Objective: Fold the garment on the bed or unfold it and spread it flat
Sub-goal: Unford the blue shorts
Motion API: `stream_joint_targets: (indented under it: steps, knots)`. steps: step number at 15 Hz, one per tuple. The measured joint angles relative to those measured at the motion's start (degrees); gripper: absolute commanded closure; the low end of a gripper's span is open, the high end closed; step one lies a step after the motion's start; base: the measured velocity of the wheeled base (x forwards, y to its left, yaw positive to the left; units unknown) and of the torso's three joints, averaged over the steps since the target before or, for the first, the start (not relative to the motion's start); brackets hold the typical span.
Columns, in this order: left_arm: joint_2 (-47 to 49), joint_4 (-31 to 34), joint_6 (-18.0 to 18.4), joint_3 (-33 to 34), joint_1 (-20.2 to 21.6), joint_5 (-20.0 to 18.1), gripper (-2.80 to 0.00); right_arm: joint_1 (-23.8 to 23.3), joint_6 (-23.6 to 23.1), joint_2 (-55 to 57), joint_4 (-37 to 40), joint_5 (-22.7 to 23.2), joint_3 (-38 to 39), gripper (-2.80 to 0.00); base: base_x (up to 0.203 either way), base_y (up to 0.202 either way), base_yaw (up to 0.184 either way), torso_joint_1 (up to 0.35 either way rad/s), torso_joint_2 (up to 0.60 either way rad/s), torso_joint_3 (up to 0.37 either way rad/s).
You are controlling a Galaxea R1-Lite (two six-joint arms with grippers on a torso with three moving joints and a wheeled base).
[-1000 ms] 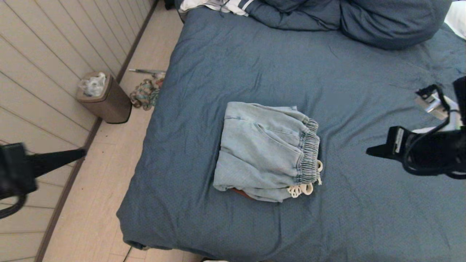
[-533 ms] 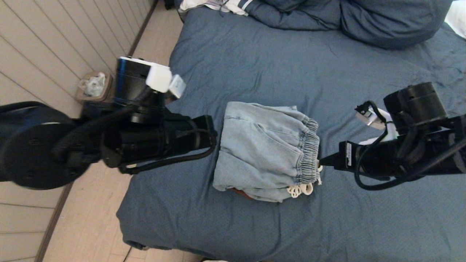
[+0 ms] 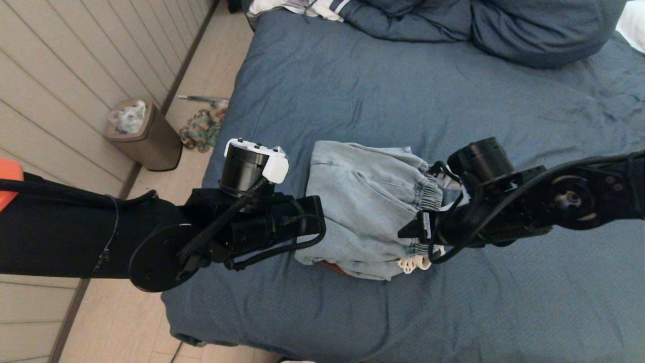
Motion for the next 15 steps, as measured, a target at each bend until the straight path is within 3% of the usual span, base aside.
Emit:
stream_joint_targets:
  steps: [4, 5, 9, 15]
  knots:
    - [-0.57, 0.02, -0.37, 1.20, -0.07, -0.19, 0.00, -1.52, -2.46, 2.79, -1.74, -2.00, -3.26, -2.80, 0.000, 0.000, 0.000, 0.000, 0.00, 0.000]
    - [-0.66, 0.01, -0.37, 1.34, -0.09, -0.29, 0.00, -1.70, -2.73, 3.22, -1.83, -2.27, -3.95, 0.00, 0.000, 0.000, 0.000, 0.000, 0.00, 0.000]
    - [-0.77, -0.05, -0.41, 1.75, -0.22, -0.30, 0.00, -0.62, -3.25, 4.35, -1.81, -2.26, -6.24, 0.00, 0.000, 0.000, 0.000, 0.000, 0.00, 0.000]
    - [-0.78, -0.57, -0.33, 2.42, -0.24, -0.31, 0.00, 4.56, -3.33, 2.67, -2.88, -2.02, -10.88, 0.00, 0.000, 0.000, 0.000, 0.000, 0.00, 0.000]
